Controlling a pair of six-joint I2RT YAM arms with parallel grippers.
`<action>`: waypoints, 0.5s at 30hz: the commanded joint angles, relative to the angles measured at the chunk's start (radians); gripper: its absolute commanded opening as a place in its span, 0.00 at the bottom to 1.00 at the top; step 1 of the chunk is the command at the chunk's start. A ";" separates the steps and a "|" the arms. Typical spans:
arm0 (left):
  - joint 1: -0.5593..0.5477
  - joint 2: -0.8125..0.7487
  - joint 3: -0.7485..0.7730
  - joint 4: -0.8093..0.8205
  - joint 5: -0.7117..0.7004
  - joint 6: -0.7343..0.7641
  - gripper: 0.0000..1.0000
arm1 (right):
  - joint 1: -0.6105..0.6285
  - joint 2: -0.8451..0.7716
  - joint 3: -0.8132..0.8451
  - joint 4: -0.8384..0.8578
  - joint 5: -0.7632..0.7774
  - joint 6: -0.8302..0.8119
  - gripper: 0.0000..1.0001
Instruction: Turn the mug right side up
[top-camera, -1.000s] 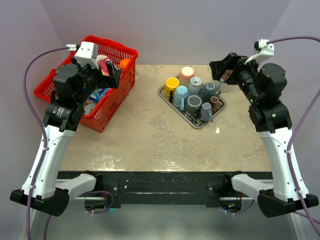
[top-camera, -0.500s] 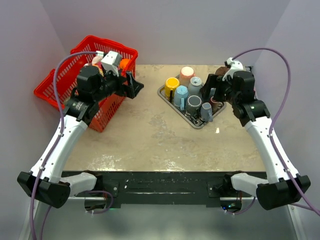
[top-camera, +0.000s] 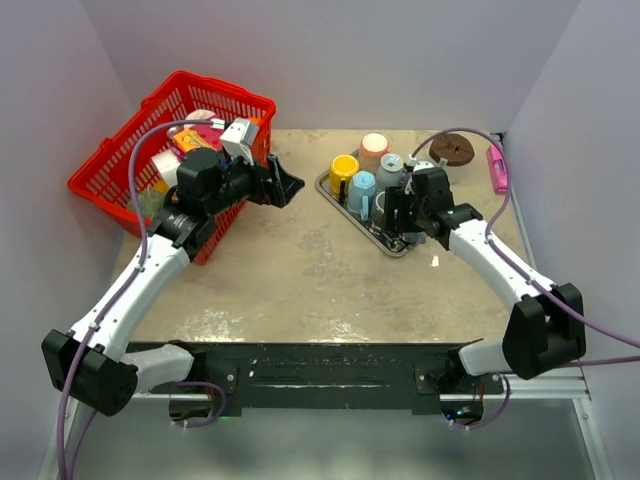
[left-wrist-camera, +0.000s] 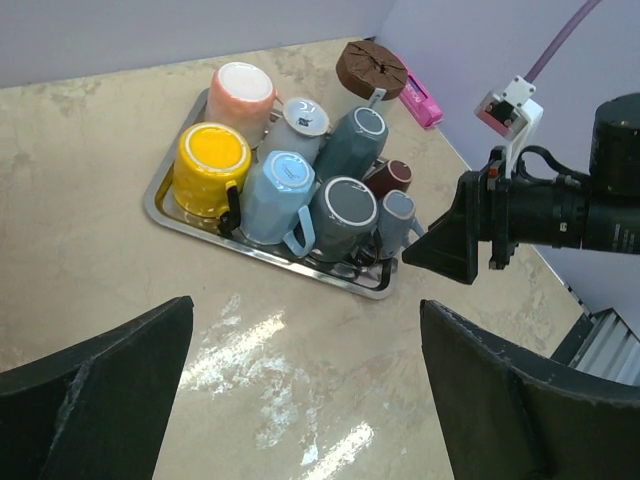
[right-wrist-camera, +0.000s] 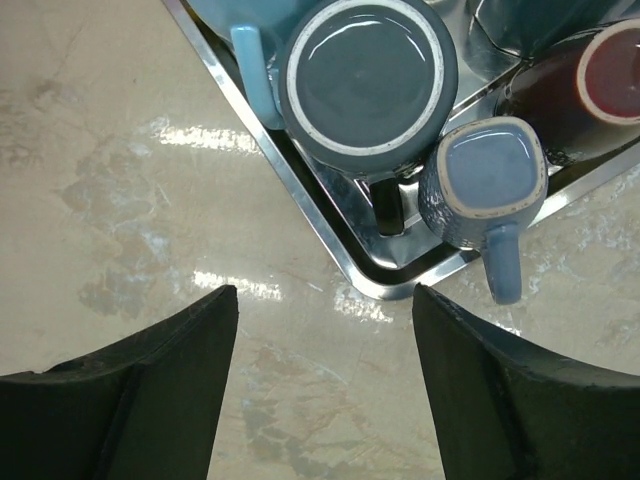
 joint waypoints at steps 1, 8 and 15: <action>0.000 -0.032 -0.042 0.086 -0.109 -0.022 0.99 | 0.026 0.035 -0.016 0.131 0.077 0.034 0.70; 0.057 -0.043 -0.056 -0.032 -0.284 -0.089 0.99 | 0.025 0.139 0.004 0.183 0.128 0.034 0.62; 0.103 -0.043 -0.092 0.001 -0.174 -0.137 0.99 | 0.026 0.221 0.046 0.185 0.197 0.054 0.56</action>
